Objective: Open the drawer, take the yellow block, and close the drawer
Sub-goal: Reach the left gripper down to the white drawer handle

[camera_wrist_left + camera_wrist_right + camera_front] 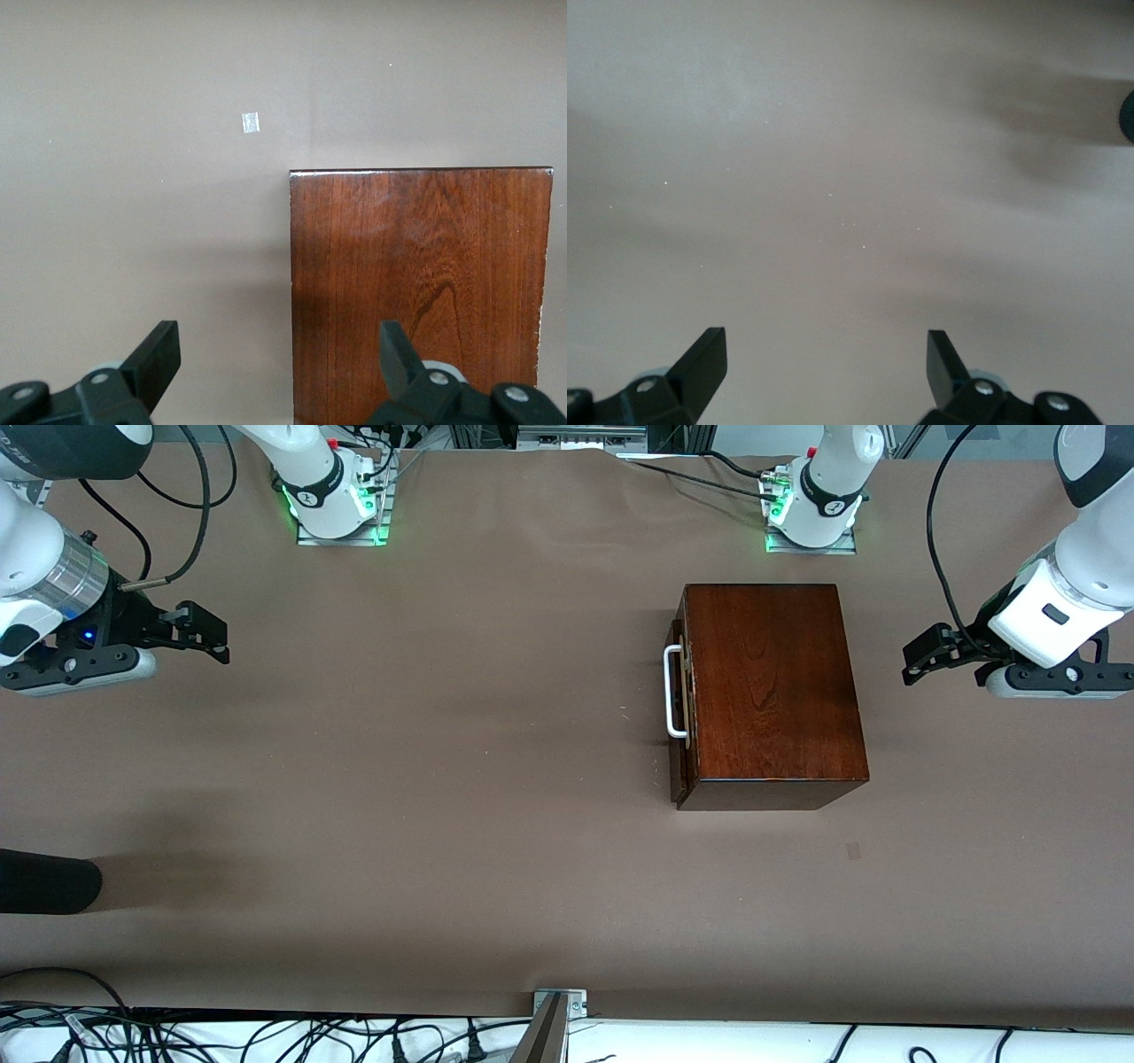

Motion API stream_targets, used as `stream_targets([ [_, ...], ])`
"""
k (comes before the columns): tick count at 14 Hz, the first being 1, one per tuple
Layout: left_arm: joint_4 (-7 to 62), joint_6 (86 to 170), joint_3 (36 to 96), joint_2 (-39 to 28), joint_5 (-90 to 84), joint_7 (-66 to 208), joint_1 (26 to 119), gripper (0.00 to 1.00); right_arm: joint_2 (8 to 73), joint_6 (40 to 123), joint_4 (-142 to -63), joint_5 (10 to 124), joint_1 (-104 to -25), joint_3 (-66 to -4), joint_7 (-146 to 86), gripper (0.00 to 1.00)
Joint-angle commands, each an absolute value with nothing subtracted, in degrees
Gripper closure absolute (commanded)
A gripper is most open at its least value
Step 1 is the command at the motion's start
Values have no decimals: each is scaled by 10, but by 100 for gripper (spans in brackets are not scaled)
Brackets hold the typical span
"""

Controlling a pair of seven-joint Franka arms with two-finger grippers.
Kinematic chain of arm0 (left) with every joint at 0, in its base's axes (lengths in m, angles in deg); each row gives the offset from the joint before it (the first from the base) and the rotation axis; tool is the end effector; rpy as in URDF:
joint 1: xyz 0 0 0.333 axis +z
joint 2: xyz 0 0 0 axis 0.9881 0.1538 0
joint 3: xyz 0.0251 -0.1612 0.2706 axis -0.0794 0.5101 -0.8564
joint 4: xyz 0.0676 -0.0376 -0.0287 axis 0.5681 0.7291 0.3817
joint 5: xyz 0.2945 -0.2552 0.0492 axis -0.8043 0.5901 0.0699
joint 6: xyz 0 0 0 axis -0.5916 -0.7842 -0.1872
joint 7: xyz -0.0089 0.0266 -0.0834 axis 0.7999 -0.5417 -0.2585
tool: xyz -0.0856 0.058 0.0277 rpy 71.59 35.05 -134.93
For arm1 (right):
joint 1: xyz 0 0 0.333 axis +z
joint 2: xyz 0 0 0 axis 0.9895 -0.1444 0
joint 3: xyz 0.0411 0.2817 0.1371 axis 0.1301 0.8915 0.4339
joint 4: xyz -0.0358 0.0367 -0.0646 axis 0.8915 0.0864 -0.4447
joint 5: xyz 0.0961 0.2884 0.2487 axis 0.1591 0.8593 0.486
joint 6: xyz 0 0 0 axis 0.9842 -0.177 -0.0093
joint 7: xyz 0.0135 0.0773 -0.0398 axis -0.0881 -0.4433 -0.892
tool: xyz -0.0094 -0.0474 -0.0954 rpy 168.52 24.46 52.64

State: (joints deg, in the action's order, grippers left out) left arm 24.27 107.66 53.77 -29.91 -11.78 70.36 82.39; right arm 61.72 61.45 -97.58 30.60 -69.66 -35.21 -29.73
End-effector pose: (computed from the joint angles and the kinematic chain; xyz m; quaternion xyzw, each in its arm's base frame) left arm 0.5643 -0.0473 0.5688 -0.9999 -0.0068 0.0104 0.0007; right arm 0.5699 0.0662 0.5771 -0.9951 -0.0983 0.0065 0.0031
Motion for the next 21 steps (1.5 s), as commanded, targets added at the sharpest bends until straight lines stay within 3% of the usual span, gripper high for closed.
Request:
stream_targets([
  [1, 224, 1062, 539, -292, -112, 694, 824, 0, 611, 608, -963, 306, -701, -350, -295, 0],
  [6, 224, 1044, 547, -292, -111, 696, 824, 0, 611, 608, -963, 307, -701, -350, -295, 0],
  [9, 213, 982, 577, -292, -107, 698, 824, 0, 611, 608, -963, 307, -701, -350, -295, 0],
  [14, 212, 979, 707, -264, -119, 737, 823, 0, 611, 608, -963, 307, -701, -350, -295, 0],
  [17, 212, 1034, 802, -218, -162, 901, 822, 0, 611, 608, -962, 307, -701, -350, -295, 0],
  [21, 216, 1099, 826, -146, -207, 1025, 781, 0, 611, 608, -963, 307, -701, -350, -295, 0],
])
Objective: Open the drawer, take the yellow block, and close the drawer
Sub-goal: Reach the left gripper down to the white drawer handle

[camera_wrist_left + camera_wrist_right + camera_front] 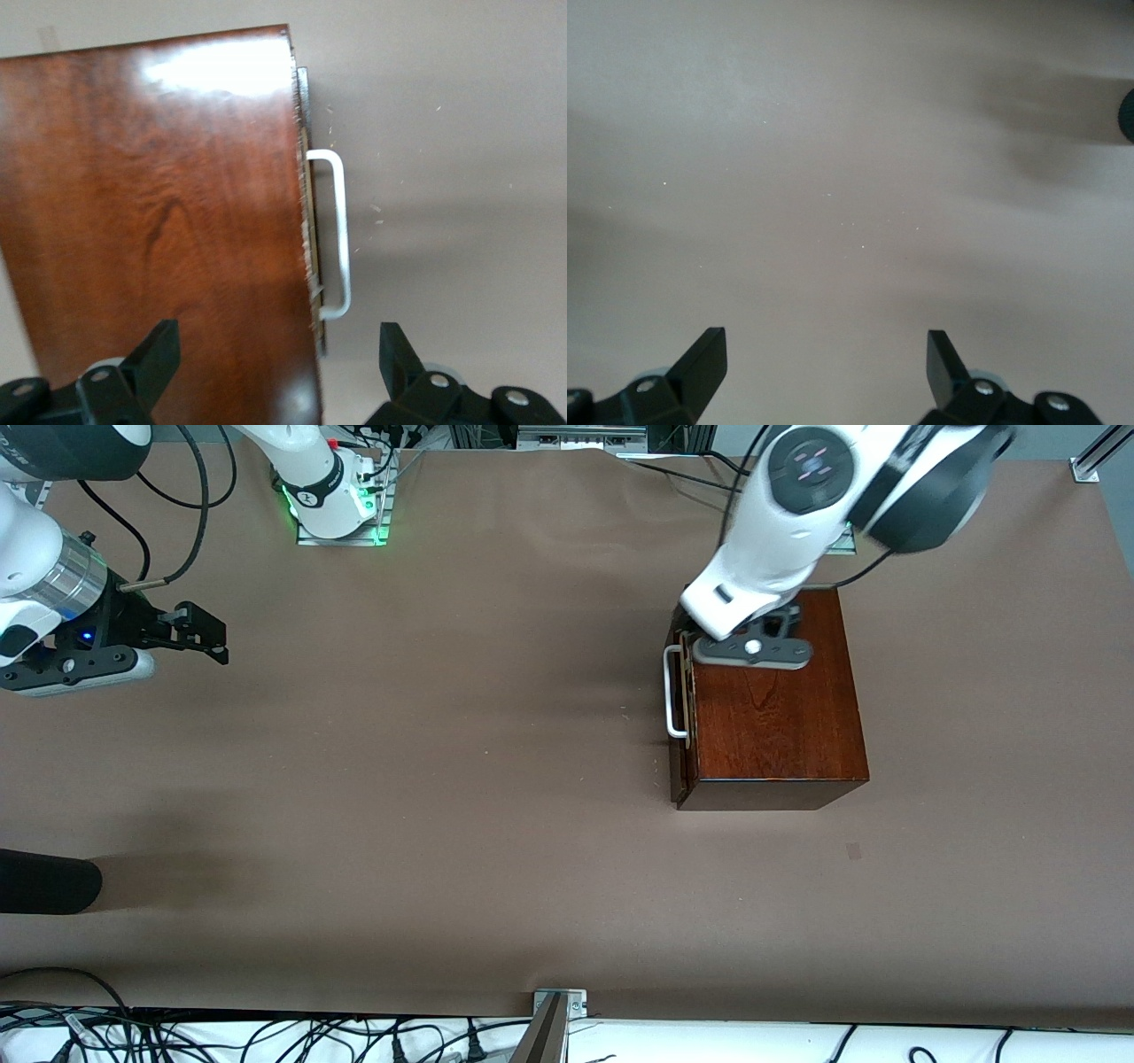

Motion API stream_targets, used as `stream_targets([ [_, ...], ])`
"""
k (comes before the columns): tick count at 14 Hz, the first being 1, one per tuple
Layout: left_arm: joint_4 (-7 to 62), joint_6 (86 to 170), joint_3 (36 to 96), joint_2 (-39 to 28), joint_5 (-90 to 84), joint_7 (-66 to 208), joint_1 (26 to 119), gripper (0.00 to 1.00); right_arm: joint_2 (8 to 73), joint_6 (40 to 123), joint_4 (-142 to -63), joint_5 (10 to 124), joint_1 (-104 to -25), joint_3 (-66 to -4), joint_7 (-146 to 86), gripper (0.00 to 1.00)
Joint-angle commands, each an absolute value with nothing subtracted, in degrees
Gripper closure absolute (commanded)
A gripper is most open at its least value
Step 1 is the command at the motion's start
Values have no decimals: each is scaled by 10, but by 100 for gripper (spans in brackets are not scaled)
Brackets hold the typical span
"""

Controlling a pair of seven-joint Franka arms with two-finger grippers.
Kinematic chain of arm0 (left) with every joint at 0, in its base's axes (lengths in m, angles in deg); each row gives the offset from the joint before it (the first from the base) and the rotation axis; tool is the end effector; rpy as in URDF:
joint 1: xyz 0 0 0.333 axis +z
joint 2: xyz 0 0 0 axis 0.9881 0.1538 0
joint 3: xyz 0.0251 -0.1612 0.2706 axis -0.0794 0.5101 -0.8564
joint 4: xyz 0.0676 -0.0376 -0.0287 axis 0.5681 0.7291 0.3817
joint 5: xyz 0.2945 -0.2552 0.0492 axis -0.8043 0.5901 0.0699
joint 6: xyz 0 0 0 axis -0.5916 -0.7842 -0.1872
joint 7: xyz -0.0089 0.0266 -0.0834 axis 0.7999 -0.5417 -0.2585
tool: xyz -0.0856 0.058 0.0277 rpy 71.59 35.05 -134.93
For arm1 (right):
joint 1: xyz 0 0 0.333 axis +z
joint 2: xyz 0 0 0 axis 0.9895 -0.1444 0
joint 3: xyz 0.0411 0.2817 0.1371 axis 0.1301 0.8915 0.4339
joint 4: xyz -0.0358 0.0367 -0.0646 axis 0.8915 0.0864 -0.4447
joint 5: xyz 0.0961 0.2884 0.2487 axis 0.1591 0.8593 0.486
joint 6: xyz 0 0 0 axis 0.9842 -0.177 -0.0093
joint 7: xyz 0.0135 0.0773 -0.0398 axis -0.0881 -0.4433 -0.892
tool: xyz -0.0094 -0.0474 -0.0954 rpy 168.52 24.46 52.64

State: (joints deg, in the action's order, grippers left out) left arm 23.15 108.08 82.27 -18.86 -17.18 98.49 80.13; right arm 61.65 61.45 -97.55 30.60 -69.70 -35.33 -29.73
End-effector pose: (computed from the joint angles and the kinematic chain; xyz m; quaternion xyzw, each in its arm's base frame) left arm 0.5072 -0.3215 0.4857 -0.9969 0.0244 0.0686 0.0312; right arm 0.5704 0.0647 0.5767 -0.9953 -0.0969 0.0069 0.0030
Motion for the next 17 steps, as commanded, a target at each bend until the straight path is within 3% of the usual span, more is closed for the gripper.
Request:
stream_targets([
  [1, 217, 1112, 826, -124, -228, 1046, 760, 0, 611, 609, -963, 307, -701, -350, -295, 0],
  [7, 231, 1155, 825, -40, -343, 1143, 696, 0, 611, 609, -962, 307, -701, -350, -295, 0],
  [17, 258, 1199, 824, -2, -395, 1196, 683, 0, 611, 610, -963, 307, -701, -350, -295, 0],
])
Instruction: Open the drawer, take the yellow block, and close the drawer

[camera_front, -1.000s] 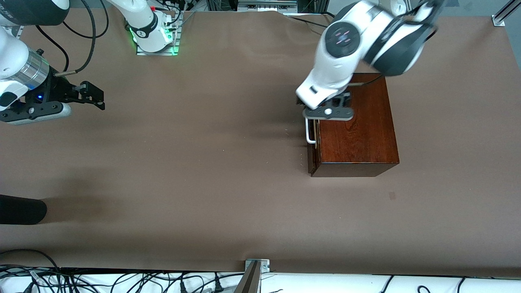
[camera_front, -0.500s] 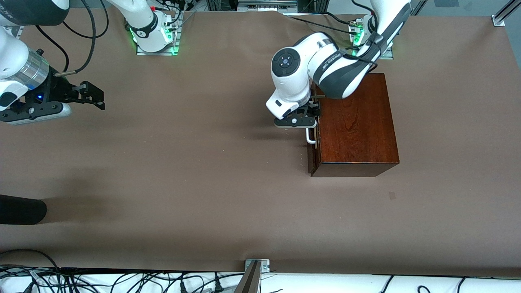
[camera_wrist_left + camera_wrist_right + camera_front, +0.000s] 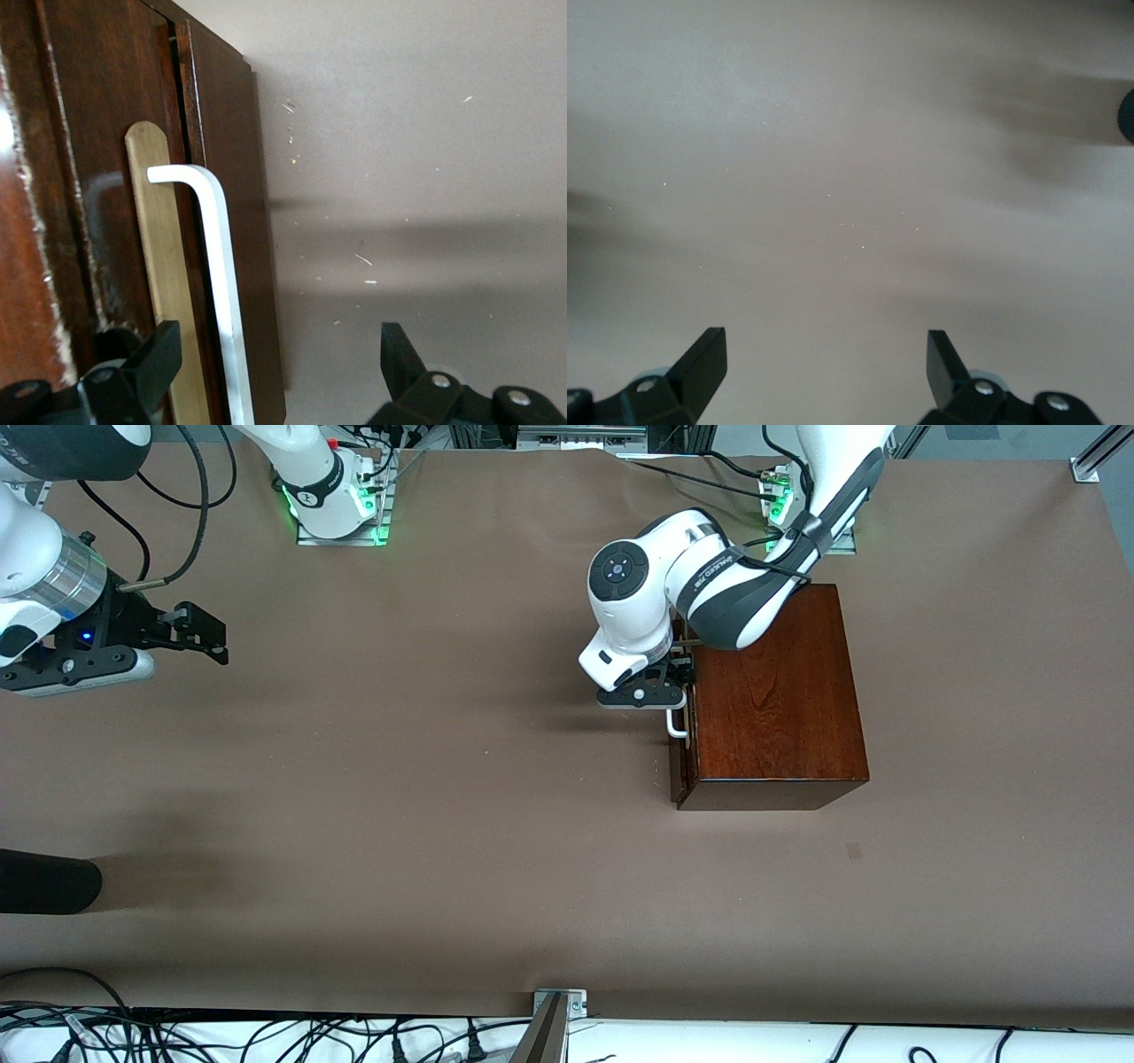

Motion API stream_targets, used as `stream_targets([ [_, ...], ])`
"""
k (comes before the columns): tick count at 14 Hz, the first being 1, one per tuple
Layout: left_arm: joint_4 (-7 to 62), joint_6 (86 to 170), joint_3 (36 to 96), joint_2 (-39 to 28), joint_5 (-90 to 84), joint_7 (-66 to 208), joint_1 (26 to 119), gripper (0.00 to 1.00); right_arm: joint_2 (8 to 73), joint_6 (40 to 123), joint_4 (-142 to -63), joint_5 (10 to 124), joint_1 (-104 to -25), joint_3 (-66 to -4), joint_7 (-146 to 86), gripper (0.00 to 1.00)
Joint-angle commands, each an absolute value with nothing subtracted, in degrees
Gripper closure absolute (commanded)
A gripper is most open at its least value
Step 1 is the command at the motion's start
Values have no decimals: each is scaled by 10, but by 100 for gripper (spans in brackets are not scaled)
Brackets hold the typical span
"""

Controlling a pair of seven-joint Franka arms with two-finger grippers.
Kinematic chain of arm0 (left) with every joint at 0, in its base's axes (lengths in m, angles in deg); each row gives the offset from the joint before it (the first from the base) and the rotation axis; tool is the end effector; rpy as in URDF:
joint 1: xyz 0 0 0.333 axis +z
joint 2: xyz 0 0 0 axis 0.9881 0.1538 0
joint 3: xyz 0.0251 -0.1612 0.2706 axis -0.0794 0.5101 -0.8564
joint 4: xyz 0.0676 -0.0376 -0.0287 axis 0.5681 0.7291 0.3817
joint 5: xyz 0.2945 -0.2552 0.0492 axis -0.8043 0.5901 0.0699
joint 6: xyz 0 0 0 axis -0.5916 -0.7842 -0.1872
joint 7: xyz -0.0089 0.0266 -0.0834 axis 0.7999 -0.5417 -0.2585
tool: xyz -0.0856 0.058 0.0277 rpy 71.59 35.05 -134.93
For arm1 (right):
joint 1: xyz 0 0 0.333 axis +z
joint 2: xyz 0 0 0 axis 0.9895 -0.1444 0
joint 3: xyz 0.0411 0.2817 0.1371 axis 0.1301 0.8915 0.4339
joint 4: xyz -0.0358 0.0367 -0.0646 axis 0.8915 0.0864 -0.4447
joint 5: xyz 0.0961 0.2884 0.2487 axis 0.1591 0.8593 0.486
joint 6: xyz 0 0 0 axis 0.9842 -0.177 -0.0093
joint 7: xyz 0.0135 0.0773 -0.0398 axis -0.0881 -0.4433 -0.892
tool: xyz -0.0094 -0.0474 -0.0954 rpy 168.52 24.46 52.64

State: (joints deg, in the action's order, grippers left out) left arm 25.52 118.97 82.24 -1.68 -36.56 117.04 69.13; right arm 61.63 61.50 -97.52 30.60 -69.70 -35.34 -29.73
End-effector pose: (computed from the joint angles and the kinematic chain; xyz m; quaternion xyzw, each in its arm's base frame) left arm 0.4854 -0.4135 0.3184 -0.9917 0.0280 0.0336 0.1210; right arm 0.5707 0.0647 0.5768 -0.9953 -0.0968 0.0063 0.0029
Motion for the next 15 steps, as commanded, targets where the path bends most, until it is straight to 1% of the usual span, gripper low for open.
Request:
stream_targets([
  [1, 257, 1199, 824, 2, -402, 1202, 683, 0, 611, 610, -963, 307, -701, -350, -295, 0],
  [9, 257, 1216, 823, 24, -421, 1249, 661, 0, 610, 610, -963, 307, -701, -350, -295, 0],
  [15, 247, 1283, 824, 41, -417, 1289, 647, 0, 608, 610, -962, 306, -703, -351, -295, 0],
])
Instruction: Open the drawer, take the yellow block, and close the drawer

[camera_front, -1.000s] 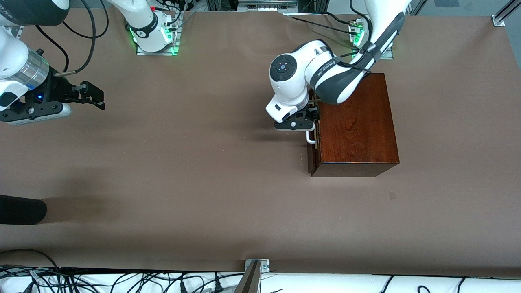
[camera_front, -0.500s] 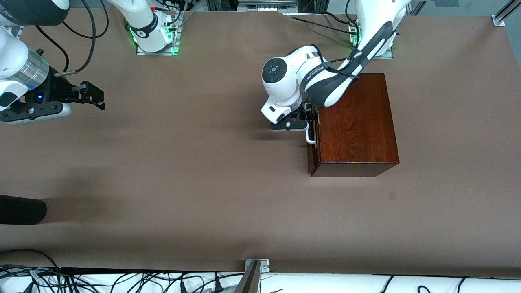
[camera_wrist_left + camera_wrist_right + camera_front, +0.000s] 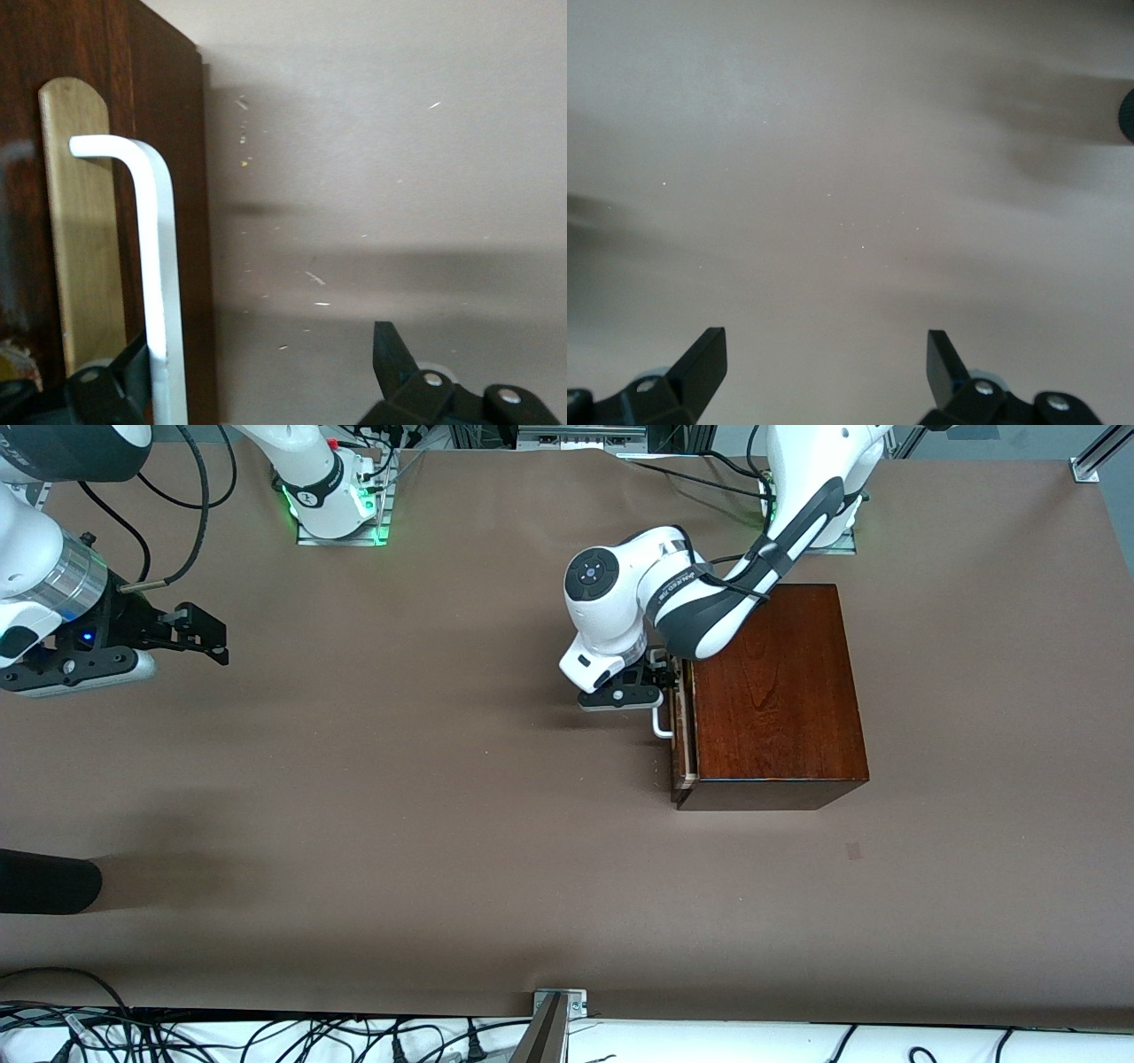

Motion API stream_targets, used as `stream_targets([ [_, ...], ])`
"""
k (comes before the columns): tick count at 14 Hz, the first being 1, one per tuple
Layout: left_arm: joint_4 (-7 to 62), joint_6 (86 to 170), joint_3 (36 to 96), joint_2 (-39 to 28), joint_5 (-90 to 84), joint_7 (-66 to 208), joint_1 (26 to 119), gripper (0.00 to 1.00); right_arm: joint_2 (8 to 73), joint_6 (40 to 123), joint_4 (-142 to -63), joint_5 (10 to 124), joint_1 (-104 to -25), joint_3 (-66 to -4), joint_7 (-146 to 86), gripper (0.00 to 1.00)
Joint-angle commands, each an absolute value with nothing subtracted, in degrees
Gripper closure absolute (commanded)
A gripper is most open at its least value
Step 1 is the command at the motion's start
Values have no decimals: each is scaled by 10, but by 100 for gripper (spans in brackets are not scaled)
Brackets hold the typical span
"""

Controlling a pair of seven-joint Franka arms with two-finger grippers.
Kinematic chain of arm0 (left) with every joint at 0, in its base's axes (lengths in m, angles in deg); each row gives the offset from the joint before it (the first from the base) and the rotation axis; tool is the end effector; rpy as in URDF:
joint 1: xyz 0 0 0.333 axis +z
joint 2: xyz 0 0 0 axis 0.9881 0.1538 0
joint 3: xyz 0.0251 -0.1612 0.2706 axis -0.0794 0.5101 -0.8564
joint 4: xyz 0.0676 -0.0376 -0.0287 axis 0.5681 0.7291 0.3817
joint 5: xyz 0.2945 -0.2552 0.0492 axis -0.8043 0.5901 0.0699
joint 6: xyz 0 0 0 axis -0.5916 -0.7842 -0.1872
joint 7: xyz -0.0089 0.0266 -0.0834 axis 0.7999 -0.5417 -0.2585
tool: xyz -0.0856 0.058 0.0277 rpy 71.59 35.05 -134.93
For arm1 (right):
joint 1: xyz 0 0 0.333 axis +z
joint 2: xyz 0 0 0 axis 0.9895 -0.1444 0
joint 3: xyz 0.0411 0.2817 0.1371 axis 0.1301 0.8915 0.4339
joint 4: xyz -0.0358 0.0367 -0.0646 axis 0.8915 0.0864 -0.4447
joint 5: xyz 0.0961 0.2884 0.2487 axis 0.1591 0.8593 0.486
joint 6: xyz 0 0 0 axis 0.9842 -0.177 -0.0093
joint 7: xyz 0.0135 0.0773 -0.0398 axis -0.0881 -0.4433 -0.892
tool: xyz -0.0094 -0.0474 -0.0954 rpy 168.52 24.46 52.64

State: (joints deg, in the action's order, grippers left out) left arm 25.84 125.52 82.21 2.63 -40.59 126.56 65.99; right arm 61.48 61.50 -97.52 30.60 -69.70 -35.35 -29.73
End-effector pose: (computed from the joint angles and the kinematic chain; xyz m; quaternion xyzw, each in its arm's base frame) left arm 0.4687 -0.4483 0.2812 -0.9947 -0.0039 0.0030 0.1025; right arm 0.5713 0.0647 0.5753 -0.9953 -0.0967 0.0076 0.0028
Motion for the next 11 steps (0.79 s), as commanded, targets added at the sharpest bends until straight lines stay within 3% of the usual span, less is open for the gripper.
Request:
stream_targets([
  [1, 244, 1291, 824, 46, -414, 1295, 642, 0, 608, 610, -962, 307, -705, -354, -295, 0],
  [11, 142, 1304, 819, 115, -412, 1333, 577, 0, 607, 610, -962, 303, -708, -356, -291, 0],
])
